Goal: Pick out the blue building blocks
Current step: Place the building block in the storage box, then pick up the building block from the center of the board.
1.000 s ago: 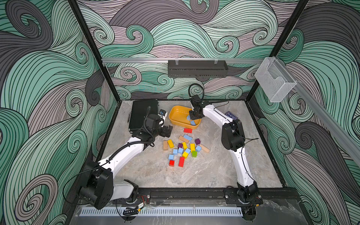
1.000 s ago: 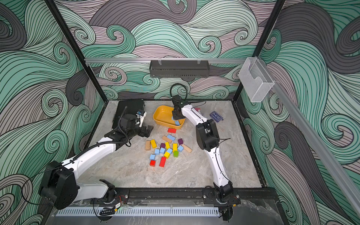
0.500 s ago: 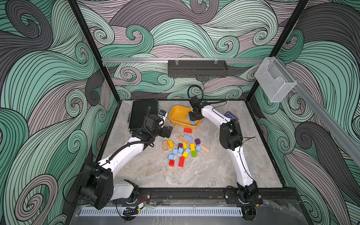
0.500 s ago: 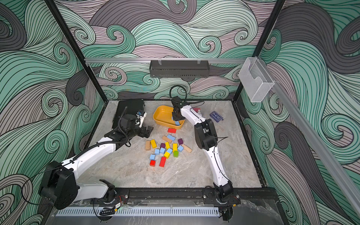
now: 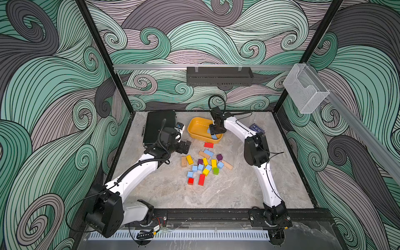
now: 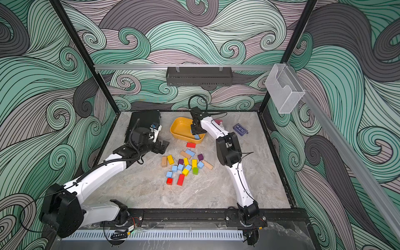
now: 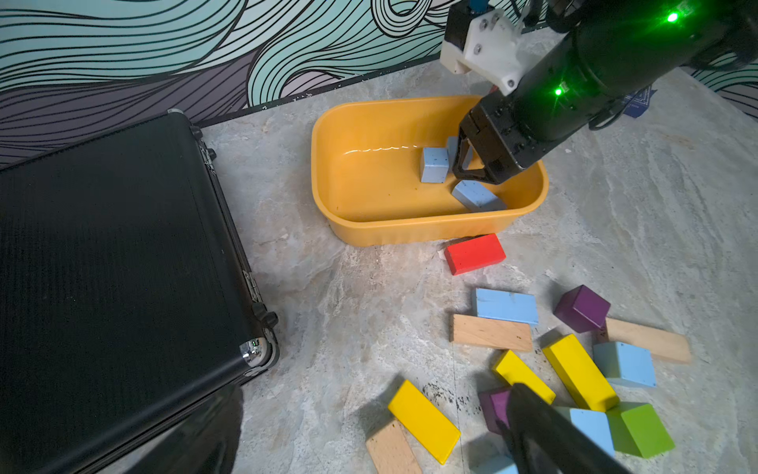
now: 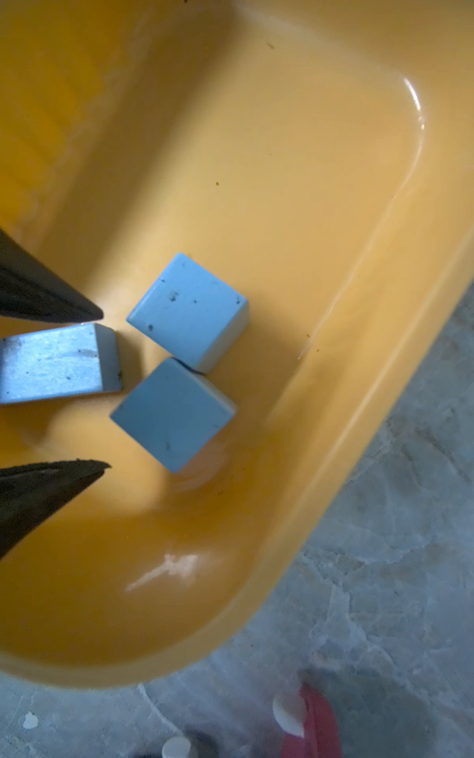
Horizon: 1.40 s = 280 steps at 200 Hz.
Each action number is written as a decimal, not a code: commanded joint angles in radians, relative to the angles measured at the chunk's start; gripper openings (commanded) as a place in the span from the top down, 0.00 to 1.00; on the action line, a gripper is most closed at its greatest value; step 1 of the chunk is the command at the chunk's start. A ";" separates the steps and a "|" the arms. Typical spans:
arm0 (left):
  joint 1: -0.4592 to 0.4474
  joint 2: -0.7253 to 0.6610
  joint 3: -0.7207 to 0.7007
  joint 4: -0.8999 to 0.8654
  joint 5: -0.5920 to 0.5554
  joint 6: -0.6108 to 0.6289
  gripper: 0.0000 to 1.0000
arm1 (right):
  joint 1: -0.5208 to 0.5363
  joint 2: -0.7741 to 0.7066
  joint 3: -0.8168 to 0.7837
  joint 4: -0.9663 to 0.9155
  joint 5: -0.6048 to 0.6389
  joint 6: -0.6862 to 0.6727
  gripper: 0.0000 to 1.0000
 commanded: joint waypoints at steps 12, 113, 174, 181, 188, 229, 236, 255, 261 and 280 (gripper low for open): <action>0.006 -0.045 0.032 -0.022 0.009 -0.008 0.01 | -0.002 -0.055 0.016 -0.031 -0.035 0.007 0.40; 0.006 -0.164 0.026 -0.056 -0.012 0.019 0.01 | 0.014 -0.272 -0.083 -0.020 -0.144 -0.026 0.12; 0.006 -0.230 0.078 -0.230 -0.009 -0.003 0.01 | 0.022 -0.443 -0.190 -0.009 -0.224 -0.030 0.01; 0.006 -0.235 0.086 -0.253 0.000 -0.004 0.01 | 0.024 -0.465 -0.211 -0.006 -0.230 -0.031 0.01; 0.006 -0.241 0.094 -0.271 0.010 -0.007 0.01 | 0.026 -0.491 -0.235 -0.002 -0.238 -0.033 0.01; 0.004 -0.249 0.165 -0.439 0.034 -0.037 0.01 | 0.039 -0.657 -0.431 0.055 -0.287 -0.033 0.01; 0.004 -0.251 0.174 -0.466 0.033 -0.053 0.01 | 0.040 -0.686 -0.464 0.065 -0.294 -0.029 0.01; 0.003 -0.260 0.188 -0.521 0.041 -0.112 0.01 | 0.044 -0.765 -0.551 0.085 -0.313 -0.026 0.01; 0.003 -0.264 0.187 -0.532 0.049 -0.129 0.01 | 0.044 -0.790 -0.584 0.096 -0.313 -0.023 0.01; 0.000 -0.269 0.183 -0.569 0.058 -0.187 0.02 | 0.048 -0.874 -0.677 0.137 -0.334 -0.002 0.01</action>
